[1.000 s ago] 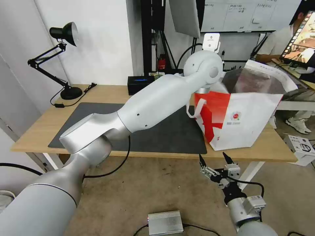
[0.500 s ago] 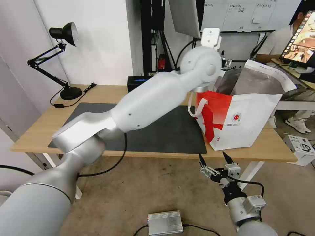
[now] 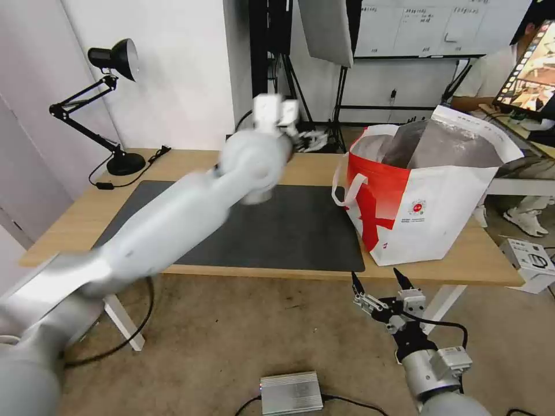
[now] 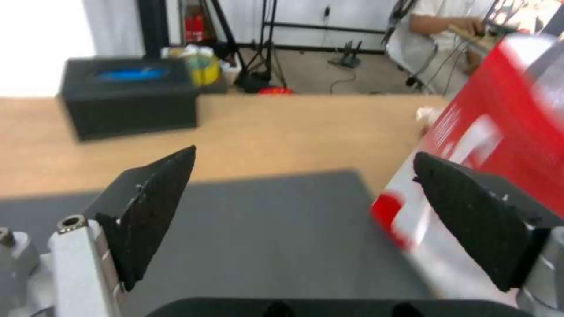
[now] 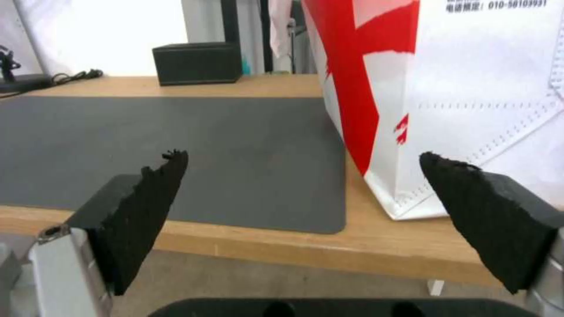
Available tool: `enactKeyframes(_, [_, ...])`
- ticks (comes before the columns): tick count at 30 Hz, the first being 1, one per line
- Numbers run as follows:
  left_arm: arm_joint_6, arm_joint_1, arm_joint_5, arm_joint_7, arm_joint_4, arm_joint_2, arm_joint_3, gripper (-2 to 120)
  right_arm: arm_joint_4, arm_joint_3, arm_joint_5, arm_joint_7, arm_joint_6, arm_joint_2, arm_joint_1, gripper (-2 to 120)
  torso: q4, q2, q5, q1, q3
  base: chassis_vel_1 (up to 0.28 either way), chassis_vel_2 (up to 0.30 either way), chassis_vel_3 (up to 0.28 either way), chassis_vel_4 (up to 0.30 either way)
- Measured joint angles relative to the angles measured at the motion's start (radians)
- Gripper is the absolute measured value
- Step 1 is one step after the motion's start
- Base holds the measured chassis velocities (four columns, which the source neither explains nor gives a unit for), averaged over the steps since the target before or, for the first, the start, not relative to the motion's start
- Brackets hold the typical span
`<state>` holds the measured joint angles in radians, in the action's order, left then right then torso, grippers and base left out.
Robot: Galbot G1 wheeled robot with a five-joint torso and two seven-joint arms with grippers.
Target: Pick up the trash from the table and place it into the takeout bag.
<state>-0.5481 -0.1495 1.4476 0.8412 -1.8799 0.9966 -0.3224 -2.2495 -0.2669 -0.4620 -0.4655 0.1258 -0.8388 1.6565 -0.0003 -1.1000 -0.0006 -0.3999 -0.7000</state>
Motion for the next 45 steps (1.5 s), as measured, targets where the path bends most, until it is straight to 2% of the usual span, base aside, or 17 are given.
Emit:
enactKeyframes(2, [0.005, -0.076, -0.036, -0.04, -0.057, -0.089, 0.05, 100, -0.001, 0.0, 0.0, -0.001, -0.002, 0.007, -0.004, 100, 0.001, 0.0, -0.0002, 0.0, 0.0, 0.0, 0.0, 0.0, 0.0])
enactKeyframes(3, [0.012, -0.129, -0.056, -0.068, -0.084, -0.131, 0.091, 100, -0.002, 0.001, 0.0, -0.001, -0.003, 0.008, -0.007, 100, 0.0008, 0.0, 0.0, 0.0, 0.0, 0.0, 0.0, 0.0, 0.0])
enactKeyframes(5, [0.016, -0.16, -0.066, -0.081, -0.095, -0.151, 0.116, 100, -0.002, 0.002, 0.0, -0.002, -0.004, 0.008, -0.008, 100, 0.0007, 0.0, -0.0001, 0.0, 0.0, 0.0, 0.0, 0.0, 0.0])
enactKeyframes(6, [0.029, -0.241, -0.097, -0.117, -0.116, -0.187, 0.182, 100, -0.002, 0.007, -0.001, -0.002, -0.006, 0.008, -0.014, 100, -0.0001, 0.0, 0.0, 0.0, 0.0, 0.0, 0.0, 0.0, 0.0])
enactKeyframes(7, [0.051, -0.45, -0.154, -0.183, -0.172, -0.253, 0.347, 100, -0.002, 0.024, -0.001, -0.002, -0.018, 0.009, -0.03, 100, 0.0008, 0.0, 0.0001, 0.0, 0.0, 0.0, 0.0, 0.0, 0.0])
enactKeyframes(8, [0.051, -0.45, -0.154, -0.183, -0.172, -0.253, 0.347, 100, -0.002, 0.024, -0.001, -0.002, -0.018, 0.009, -0.03, 100, 0.0008, 0.0, 0.0001, 0.0, 0.0, 0.0, 0.0, 0.0, 0.0])
enactKeyframes(9, [0.088, -0.598, -0.216, -0.252, -0.205, -0.291, 0.45, 100, 0.002, 0.029, 0.0, -0.001, -0.019, 0.004, -0.033, 100, 0.0003, 0.0, 0.0005, 0.0, 0.0, 0.0, 0.0, 0.0, 0.0])
enactKeyframes(10, [0.102, -0.656, -0.24, -0.279, -0.217, -0.297, 0.489, 100, 0.003, 0.029, 0.001, -0.001, -0.019, 0.002, -0.034, 100, 0.0005, 0.0, 0.0003, 0.0, 0.0, 0.0, 0.0, 0.0, 0.0])
enactKeyframes(11, [0.102, -0.656, -0.24, -0.279, -0.217, -0.297, 0.489, 100, 0.003, 0.029, 0.001, -0.001, -0.019, 0.002, -0.034, 100, 0.0005, 0.0, 0.0003, 0.0, 0.0, 0.0, 0.0, 0.0, 0.0])
enactKeyframes(14, [0.146, -0.79, -0.304, -0.31, -0.241, -0.29, 0.562, 100, 0.003, 0.023, 0.008, -0.001, -0.019, -0.01, -0.022, 100, 0.0002, 0.0, 0.0004, 0.0, 0.0, 0.0, 0.0, 0.0, 0.0])
enactKeyframes(19, [0.196, -0.887, -0.36, -0.35, -0.254, -0.265, 0.622, 100, 0.003, 0.022, 0.021, 0.0, -0.019, -0.023, -0.021, 100, 0.0001, 0.0, 0.0006, 0.0, 0.0, 0.0, 0.0, 0.0, 0.0])
enactKeyframes(21, [0.238, -0.949, -0.414, -0.393, -0.251, -0.248, 0.662, 100, 0.003, 0.023, 0.029, 0.001, -0.019, -0.031, -0.02, 100, 0.0002, 0.0, 0.0004, 0.0, 0.0, 0.0, 0.0, 0.0, 0.0])
enactKeyframes(25, [0.288, -1.017, -0.466, -0.433, -0.247, -0.232, 0.704, 100, 0.001, 0.023, 0.038, 0.002, -0.019, -0.039, -0.011, 100, 0.0003, 0.0, 0.0007, 0.0, 0.0, 0.0, 0.0, 0.0, 0.0])
enactKeyframes(33, [0.343, -1.133, -0.552, -0.461, -0.247, -0.177, 0.747, 100, -0.001, 0.016, 0.045, 0.003, -0.016, -0.049, 0.003, 100, 0.0003, 0.0, 0.0006, 0.0, 0.0, 0.0, 0.0, 0.0, 0.0])
enactKeyframes(37, [0.392, -1.183, -0.597, -0.482, -0.234, -0.153, 0.763, 100, 0.002, 0.014, 0.048, 0.003, -0.016, -0.05, 0.003, 100, 0.0002, 0.0, 0.0006, 0.0, 0.0, 0.0, 0.0, 0.0, 0.0])
enactKeyframes(40, [0.455, -1.228, -0.636, -0.51, -0.208, -0.141, 0.784, 100, 0.003, 0.015, 0.051, 0.003, -0.016, -0.052, 0.004, 100, 0.0002, 0.0, 0.0006, 0.0, 0.0, 0.0, 0.0, 0.0, 0.0])
enactKeyframes(45, [0.509, -1.276, -0.682, -0.534, -0.189, -0.125, 0.8, 100, 0.007, 0.016, 0.053, 0.003, -0.016, -0.057, 0.003, 100, 0.0002, 0.0, 0.0006, 0.0, 0.0, 0.0, 0.0, 0.0, 0.0])
